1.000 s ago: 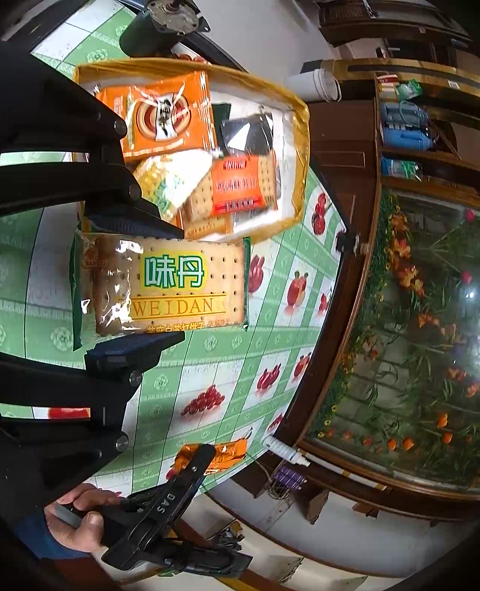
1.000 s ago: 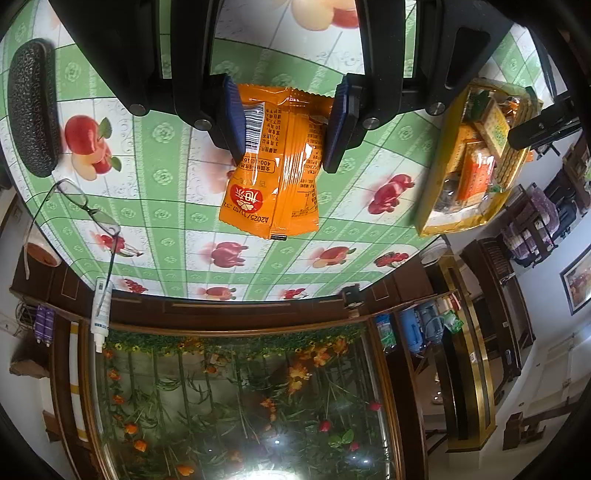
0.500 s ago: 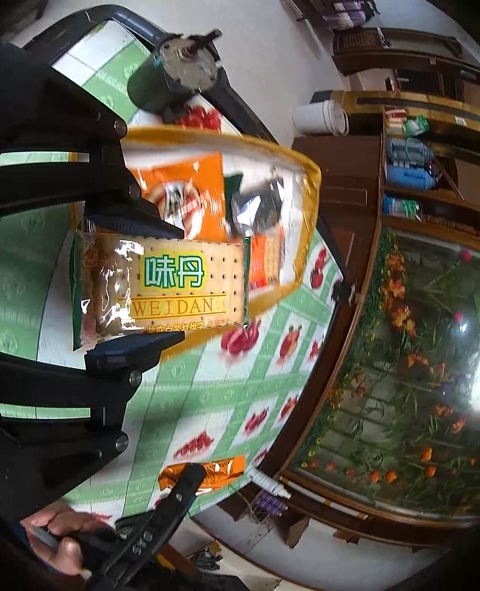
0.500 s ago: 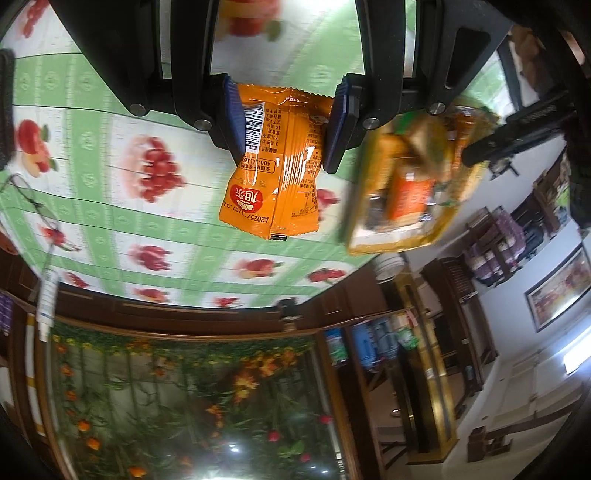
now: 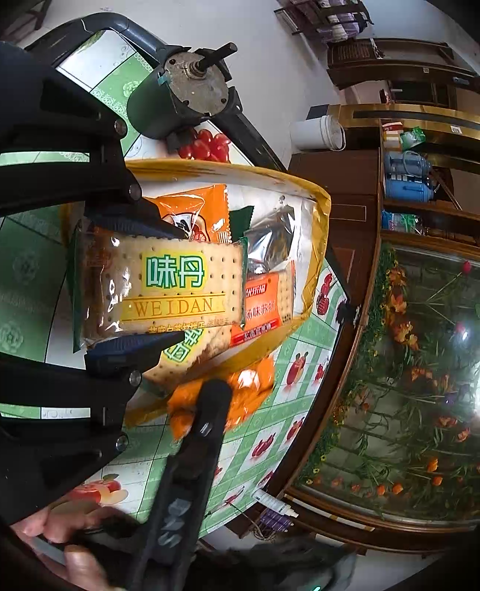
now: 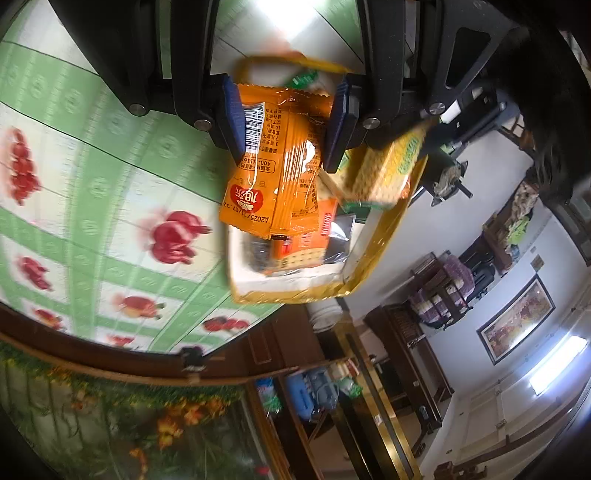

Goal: Organize snacks
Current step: 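Carry the WEIDAN pack and orange packet over the yellow tray with both grippers, then lower both packs into the tray and open both grippers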

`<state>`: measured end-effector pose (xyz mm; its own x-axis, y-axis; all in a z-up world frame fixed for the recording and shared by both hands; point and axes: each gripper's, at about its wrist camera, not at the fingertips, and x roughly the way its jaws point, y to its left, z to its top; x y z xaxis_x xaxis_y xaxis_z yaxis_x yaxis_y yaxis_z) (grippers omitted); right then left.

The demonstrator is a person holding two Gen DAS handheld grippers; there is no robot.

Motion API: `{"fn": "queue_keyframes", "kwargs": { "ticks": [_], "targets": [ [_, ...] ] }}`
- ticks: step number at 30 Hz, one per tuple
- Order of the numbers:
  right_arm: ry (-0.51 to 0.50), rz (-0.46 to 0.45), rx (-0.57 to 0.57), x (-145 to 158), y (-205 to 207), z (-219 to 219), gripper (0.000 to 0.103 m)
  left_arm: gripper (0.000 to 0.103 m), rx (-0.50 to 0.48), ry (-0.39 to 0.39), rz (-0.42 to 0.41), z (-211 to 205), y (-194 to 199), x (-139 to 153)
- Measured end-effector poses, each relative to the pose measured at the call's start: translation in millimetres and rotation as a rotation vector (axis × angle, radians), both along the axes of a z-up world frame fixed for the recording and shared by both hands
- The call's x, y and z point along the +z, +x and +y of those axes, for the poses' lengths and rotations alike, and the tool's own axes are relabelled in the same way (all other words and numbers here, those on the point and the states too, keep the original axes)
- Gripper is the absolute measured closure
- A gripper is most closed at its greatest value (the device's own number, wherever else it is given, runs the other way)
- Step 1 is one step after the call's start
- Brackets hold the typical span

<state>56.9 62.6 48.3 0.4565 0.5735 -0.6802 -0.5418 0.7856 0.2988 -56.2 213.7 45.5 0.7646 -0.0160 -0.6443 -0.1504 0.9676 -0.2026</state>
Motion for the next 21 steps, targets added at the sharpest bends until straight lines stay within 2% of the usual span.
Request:
{"fn": "queue_keyframes", "kwargs": {
  "ticks": [6, 10, 13, 21],
  "targets": [
    [-0.047, 0.032, 0.040, -5.9, 34.8, 41.1, 0.063, 0.058, 0.011, -0.012, -0.009, 9.8, 2.0, -2.9],
    [-0.081, 0.020, 0.058, -0.7, 52.5, 71.5, 0.063, 0.057, 0.041, 0.028, -0.011, 11.5, 4.0, -3.1],
    [-0.127, 0.022, 0.067, -3.3, 68.9, 96.1, 0.063, 0.058, 0.030, -0.005, -0.002, 17.1, 7.2, -4.6],
    [-0.171, 0.019, 0.129, -1.1, 94.5, 137.6, 0.063, 0.058, 0.032, 0.015, -0.008, 10.4, 10.1, -5.4]
  ]
}}
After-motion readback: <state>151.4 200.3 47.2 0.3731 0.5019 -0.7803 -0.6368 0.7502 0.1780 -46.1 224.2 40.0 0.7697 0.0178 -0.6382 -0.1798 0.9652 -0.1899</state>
